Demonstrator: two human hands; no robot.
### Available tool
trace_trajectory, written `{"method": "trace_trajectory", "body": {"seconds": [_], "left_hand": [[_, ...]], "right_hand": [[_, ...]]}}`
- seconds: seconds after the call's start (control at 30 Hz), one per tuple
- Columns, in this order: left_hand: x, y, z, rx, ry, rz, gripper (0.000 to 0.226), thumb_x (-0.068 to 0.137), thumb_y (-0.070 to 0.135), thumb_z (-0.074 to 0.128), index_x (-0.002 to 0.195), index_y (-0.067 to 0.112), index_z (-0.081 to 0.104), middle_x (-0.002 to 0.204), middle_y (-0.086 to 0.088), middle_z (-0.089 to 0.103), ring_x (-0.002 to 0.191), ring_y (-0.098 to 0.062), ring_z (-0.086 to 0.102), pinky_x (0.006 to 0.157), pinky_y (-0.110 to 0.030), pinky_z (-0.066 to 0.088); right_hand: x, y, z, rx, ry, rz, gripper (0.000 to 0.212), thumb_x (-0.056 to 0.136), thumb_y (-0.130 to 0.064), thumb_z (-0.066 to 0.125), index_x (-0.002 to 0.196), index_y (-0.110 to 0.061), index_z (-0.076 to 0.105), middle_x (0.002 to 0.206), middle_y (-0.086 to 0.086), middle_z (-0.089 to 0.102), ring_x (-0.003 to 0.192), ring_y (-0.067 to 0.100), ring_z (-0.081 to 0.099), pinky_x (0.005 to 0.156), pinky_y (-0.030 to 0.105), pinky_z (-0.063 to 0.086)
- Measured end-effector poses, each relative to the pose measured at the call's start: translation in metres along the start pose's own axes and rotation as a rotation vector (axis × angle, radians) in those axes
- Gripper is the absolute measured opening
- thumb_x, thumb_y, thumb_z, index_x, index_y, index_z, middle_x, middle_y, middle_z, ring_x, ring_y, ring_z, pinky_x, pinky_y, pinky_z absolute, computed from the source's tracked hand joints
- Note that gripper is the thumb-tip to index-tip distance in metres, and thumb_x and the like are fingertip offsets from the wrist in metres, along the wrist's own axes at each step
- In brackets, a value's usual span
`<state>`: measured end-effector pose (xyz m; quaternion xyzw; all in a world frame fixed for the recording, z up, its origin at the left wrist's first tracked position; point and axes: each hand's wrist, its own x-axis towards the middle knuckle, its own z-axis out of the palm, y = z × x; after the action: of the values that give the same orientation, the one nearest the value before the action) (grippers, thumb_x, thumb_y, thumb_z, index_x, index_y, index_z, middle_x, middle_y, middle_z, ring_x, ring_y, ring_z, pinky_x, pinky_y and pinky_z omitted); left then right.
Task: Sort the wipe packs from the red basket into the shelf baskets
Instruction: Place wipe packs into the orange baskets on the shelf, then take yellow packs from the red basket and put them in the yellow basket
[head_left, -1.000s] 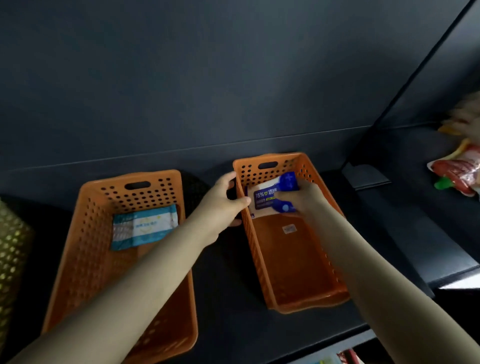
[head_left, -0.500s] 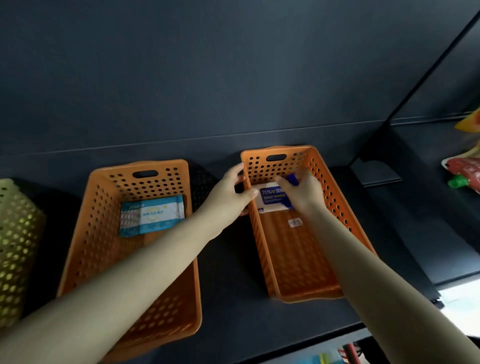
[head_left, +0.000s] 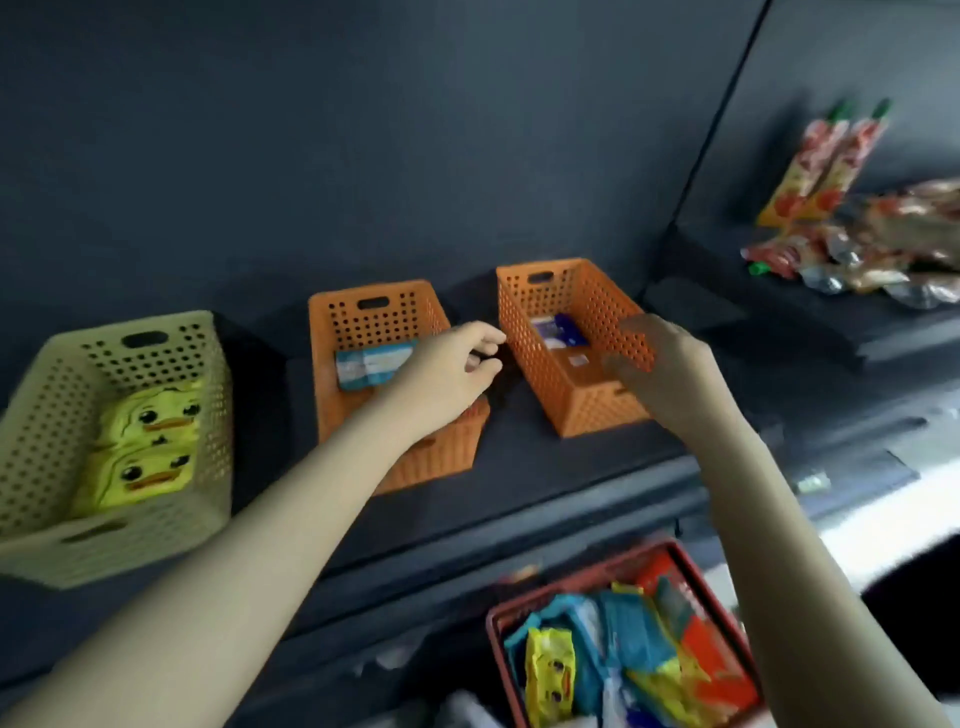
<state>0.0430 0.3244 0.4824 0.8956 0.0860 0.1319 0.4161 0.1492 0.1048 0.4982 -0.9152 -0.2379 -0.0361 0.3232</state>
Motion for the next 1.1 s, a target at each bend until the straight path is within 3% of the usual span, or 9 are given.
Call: {"method": "trace_trajectory", "body": {"seconds": [0.13, 0.27, 0.37, 0.43, 0.57, 0.63, 0.73, 0.9, 1.1], "left_hand": [[-0.093, 0.010, 0.020, -0.200, -0.075, -0.077, 0.021, 0.096, 0.020, 0.056, 0.114, 0.025, 0.064, 0.106, 0.012, 0.066, 0.097, 0.001, 0.062, 0.084, -0.014, 0.048], [-0.171, -0.002, 0.062, -0.181, -0.178, -0.139, 0.017, 0.096, 0.020, 0.057, 0.110, 0.027, 0.064, 0.098, 0.019, 0.063, 0.087, 0.009, 0.059, 0.073, -0.002, 0.043], [-0.217, -0.020, 0.107, -0.136, -0.257, -0.209, 0.019, 0.095, 0.017, 0.059, 0.113, 0.019, 0.065, 0.104, 0.008, 0.067, 0.095, -0.005, 0.063, 0.084, -0.016, 0.049], [-0.238, -0.034, 0.143, -0.129, -0.314, -0.290, 0.021, 0.095, 0.016, 0.059, 0.114, 0.016, 0.066, 0.108, 0.004, 0.068, 0.102, -0.012, 0.064, 0.089, -0.023, 0.048], [-0.263, -0.058, 0.220, -0.173, -0.405, -0.500, 0.024, 0.095, 0.018, 0.059, 0.119, 0.015, 0.062, 0.116, -0.001, 0.066, 0.103, -0.010, 0.060, 0.076, -0.013, 0.042], [-0.262, -0.069, 0.262, -0.216, -0.439, -0.632, 0.033, 0.095, 0.020, 0.058, 0.127, 0.013, 0.057, 0.128, -0.006, 0.062, 0.107, -0.009, 0.056, 0.080, -0.014, 0.042], [-0.246, -0.092, 0.333, -0.228, -0.395, -0.785, 0.043, 0.095, 0.025, 0.058, 0.135, 0.011, 0.049, 0.136, -0.009, 0.056, 0.120, -0.019, 0.054, 0.098, -0.031, 0.044], [-0.217, -0.166, 0.444, -0.122, -0.214, -0.916, 0.060, 0.093, 0.028, 0.063, 0.144, 0.010, 0.039, 0.147, -0.013, 0.044, 0.134, -0.028, 0.044, 0.104, -0.032, 0.037], [-0.203, -0.249, 0.534, -0.148, 0.072, -1.089, 0.075, 0.087, 0.029, 0.070, 0.149, 0.016, 0.030, 0.153, -0.008, 0.036, 0.139, -0.027, 0.037, 0.109, -0.034, 0.031]], "right_hand": [[-0.126, 0.016, -0.004, -0.038, -0.031, 0.131, 0.051, 0.086, -0.029, 0.071, 0.132, -0.017, 0.056, 0.127, 0.009, 0.060, 0.115, 0.027, 0.057, 0.088, 0.027, 0.040], [-0.237, 0.047, 0.006, -0.052, -0.093, 0.256, 0.045, 0.085, -0.022, 0.072, 0.127, -0.013, 0.060, 0.124, 0.012, 0.064, 0.111, 0.030, 0.060, 0.088, 0.031, 0.043], [-0.304, 0.079, 0.015, -0.074, -0.153, 0.370, 0.043, 0.083, -0.020, 0.074, 0.124, -0.012, 0.063, 0.118, 0.013, 0.068, 0.107, 0.032, 0.063, 0.079, 0.030, 0.039], [-0.335, 0.105, 0.022, -0.056, -0.174, 0.442, 0.046, 0.081, -0.018, 0.076, 0.124, -0.008, 0.063, 0.120, 0.013, 0.068, 0.110, 0.032, 0.062, 0.085, 0.028, 0.037], [-0.351, 0.168, 0.037, -0.015, -0.302, 0.562, 0.043, 0.085, -0.018, 0.072, 0.126, -0.009, 0.060, 0.125, 0.011, 0.064, 0.111, 0.031, 0.060, 0.088, 0.033, 0.045], [-0.338, 0.204, 0.049, -0.012, -0.351, 0.584, 0.042, 0.087, -0.019, 0.070, 0.127, -0.010, 0.059, 0.127, 0.011, 0.063, 0.110, 0.030, 0.060, 0.088, 0.034, 0.047], [-0.297, 0.269, 0.081, 0.012, -0.433, 0.634, 0.043, 0.089, -0.019, 0.068, 0.128, -0.006, 0.057, 0.126, 0.015, 0.063, 0.111, 0.032, 0.061, 0.091, 0.037, 0.050], [-0.243, 0.374, 0.170, -0.019, -0.531, 0.589, 0.046, 0.091, -0.028, 0.065, 0.132, -0.010, 0.053, 0.129, 0.012, 0.061, 0.115, 0.030, 0.059, 0.092, 0.036, 0.047], [-0.223, 0.455, 0.280, 0.063, -0.474, 0.651, 0.042, 0.093, -0.039, 0.060, 0.124, -0.011, 0.059, 0.116, 0.013, 0.067, 0.103, 0.032, 0.062, 0.075, 0.032, 0.046]]}}
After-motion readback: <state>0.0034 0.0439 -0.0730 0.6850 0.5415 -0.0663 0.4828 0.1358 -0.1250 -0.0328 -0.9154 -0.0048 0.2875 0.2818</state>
